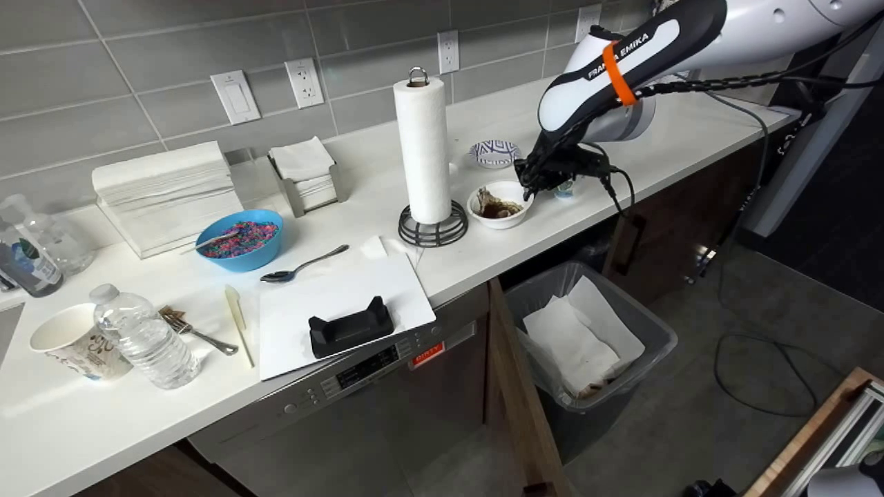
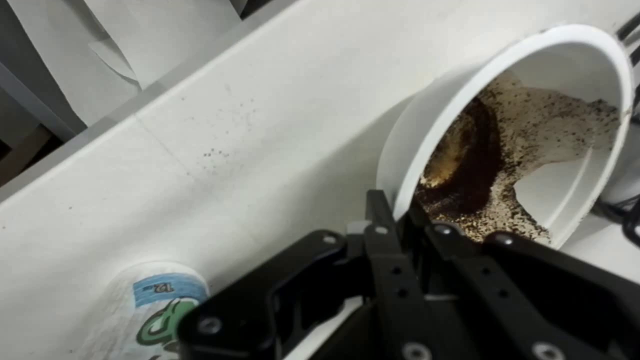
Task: Put the white bowl in the bin
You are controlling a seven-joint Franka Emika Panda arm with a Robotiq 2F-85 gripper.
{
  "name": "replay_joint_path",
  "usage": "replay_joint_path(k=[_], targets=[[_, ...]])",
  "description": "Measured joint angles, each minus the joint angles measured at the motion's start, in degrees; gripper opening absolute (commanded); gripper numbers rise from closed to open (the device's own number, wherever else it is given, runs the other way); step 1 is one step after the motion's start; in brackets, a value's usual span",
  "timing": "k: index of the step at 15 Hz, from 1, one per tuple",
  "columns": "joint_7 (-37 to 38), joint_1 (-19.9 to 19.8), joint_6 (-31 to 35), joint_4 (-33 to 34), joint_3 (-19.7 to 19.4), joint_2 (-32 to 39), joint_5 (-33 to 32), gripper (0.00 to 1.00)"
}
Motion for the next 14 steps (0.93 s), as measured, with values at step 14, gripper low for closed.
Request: replay_joint_path(k=[14], targets=[[-15.6, -1.9, -15.9, -25.3, -0.6, -19.8, 3.5, 0.02]])
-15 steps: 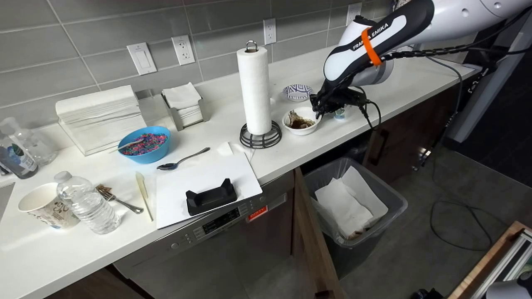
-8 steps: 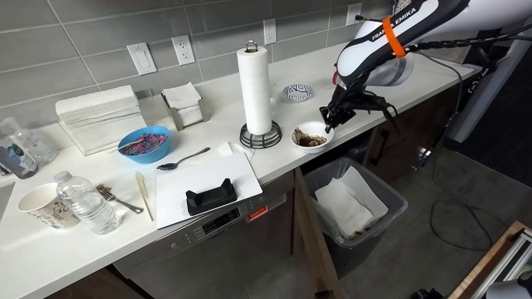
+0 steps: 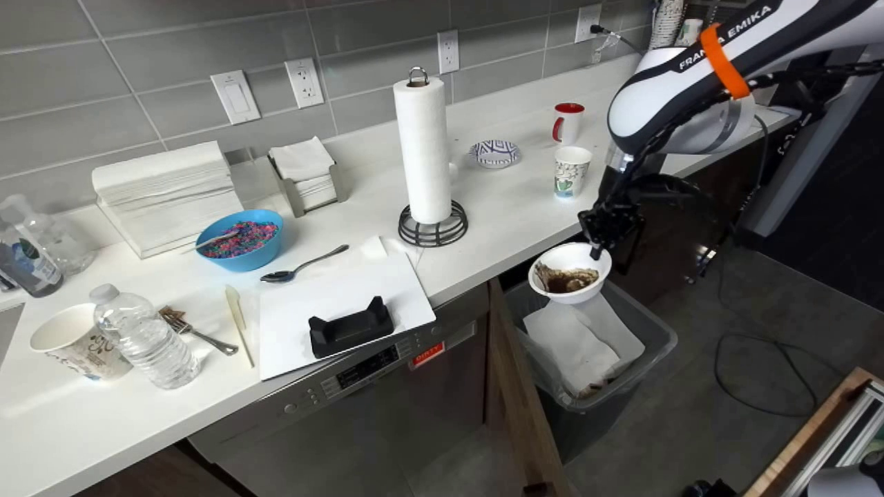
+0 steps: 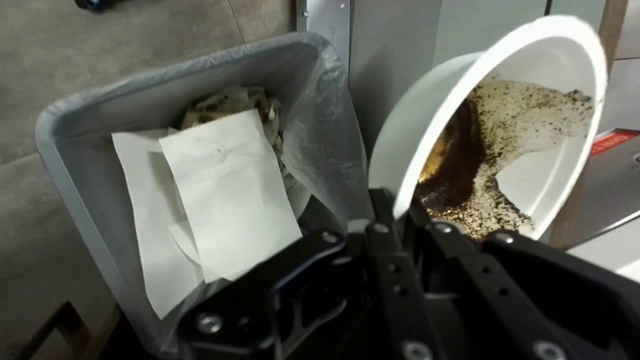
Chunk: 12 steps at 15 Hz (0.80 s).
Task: Put the white bowl in the bin
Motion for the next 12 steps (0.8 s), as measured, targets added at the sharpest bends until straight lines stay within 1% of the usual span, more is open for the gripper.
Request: replay_joint_path(k=[4, 9, 10, 11, 12], targets=[[2.5, -1.0, 0.3, -5.6, -3.1, -2.1, 1.1, 0.02], [2.7, -2.9, 7.8, -9.1, -6.1, -1.8, 10.0, 0.02], [2.7, -3.1, 9.1, -9.2, -6.4, -1.4, 11.4, 0.16], [2.6, -3.3, 10.4, -9.2, -6.5, -1.0, 13.1, 0.36], [2.6, -3.3, 11.8, -9.2, -6.5, -0.6, 14.9, 0.42]])
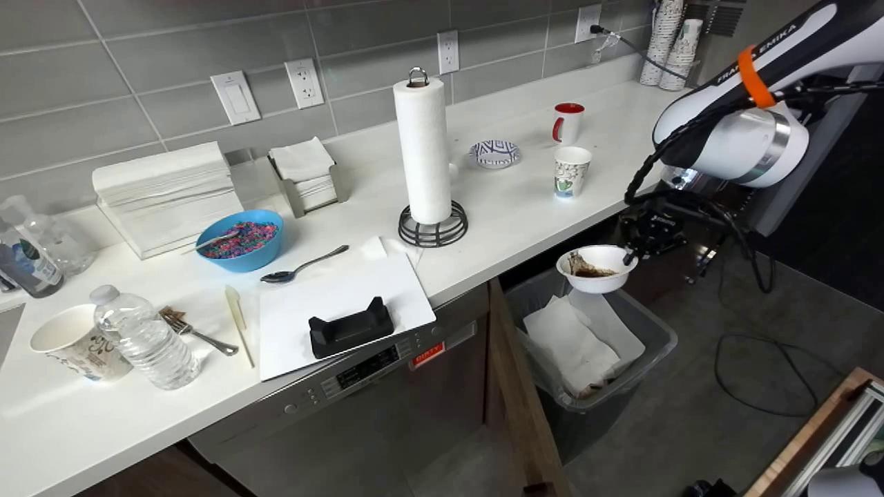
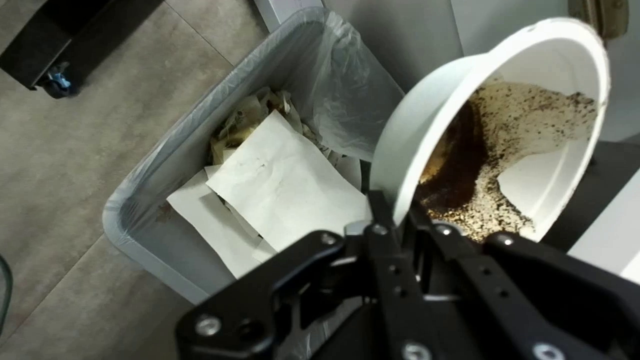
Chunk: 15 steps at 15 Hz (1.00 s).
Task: Put the white bowl in the bin
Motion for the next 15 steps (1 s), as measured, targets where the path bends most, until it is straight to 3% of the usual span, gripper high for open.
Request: replay_joint_path(k=[8, 12, 15], targets=[[-0.2, 0.0, 4.2, 1.4, 0.4, 2.7, 6.4, 1.0], [0.6, 0.6, 2.1, 0.7, 1.0, 1.4, 3.7, 1.0], [5.5, 1.5, -1.0, -0.8, 1.6, -1.0, -6.4, 1.0]])
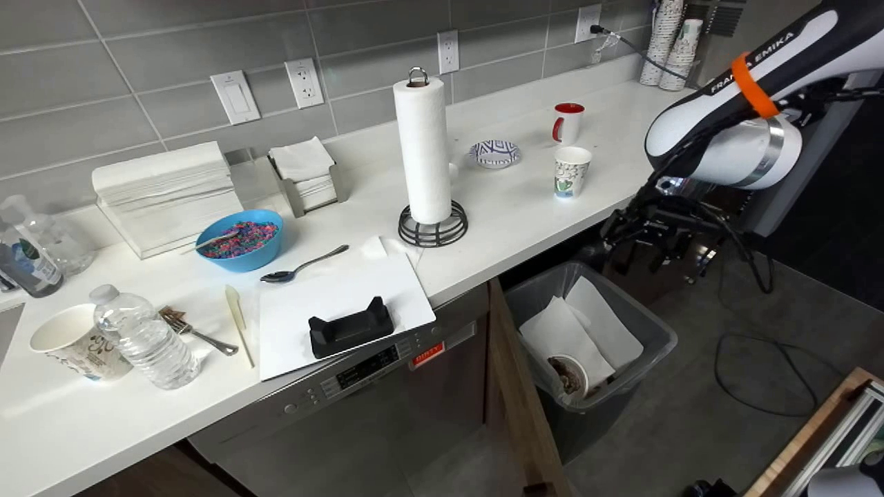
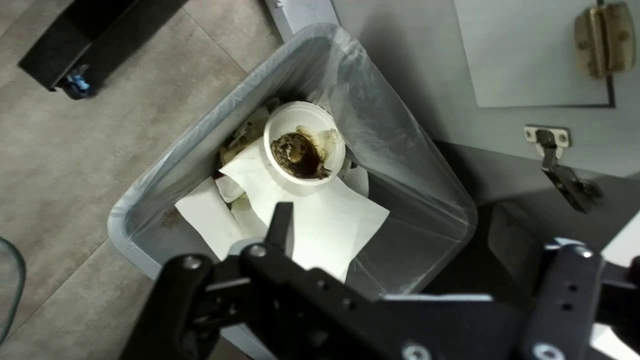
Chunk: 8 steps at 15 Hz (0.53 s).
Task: Put the white bowl in the bin
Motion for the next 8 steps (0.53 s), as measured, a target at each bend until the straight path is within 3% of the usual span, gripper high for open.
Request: replay_joint_path(k=[4, 8], targets=[[10.3, 1.4, -9.0, 0.9, 2.2, -3.0, -18.3, 1.0], [12.0, 3.0, -23.4, 7.8, 5.1, -4.7, -28.2, 1.0]])
